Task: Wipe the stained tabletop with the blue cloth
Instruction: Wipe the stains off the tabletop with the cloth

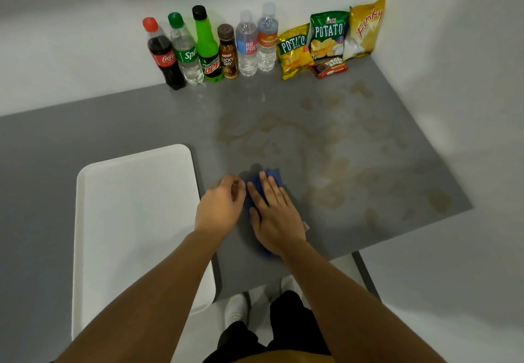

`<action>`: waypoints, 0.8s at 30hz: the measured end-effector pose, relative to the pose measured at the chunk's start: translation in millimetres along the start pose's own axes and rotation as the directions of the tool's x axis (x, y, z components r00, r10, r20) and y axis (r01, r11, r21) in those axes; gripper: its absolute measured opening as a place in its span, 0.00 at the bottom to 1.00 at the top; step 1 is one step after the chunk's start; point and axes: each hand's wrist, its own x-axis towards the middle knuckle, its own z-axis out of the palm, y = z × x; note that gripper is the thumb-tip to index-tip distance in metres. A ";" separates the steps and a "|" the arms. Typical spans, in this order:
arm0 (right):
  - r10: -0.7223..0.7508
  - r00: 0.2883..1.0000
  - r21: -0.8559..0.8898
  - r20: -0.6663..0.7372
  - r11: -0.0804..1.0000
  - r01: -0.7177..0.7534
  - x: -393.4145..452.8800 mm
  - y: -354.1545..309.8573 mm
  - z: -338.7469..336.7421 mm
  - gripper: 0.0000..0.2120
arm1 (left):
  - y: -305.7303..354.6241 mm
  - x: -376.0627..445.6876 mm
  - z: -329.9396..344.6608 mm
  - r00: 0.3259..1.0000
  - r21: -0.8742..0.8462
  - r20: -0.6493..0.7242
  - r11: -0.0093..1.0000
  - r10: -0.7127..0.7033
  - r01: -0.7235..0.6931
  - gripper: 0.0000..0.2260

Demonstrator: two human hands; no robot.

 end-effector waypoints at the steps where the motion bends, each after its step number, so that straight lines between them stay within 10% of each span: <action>1: 0.022 1.000 0.001 -0.016 1.000 -0.022 8.0 8.4 -4.5 0.29 | 2.4 0.4 0.4 1.000 -0.004 -0.008 1.000 0.000 0.000 0.12; 24: 0.150 0.988 -0.062 -0.020 0.987 -0.151 -64.5 59.5 -3.7 0.31 | 42.5 -11.4 41.1 0.988 -0.053 -0.102 0.992 -0.120 0.115 0.12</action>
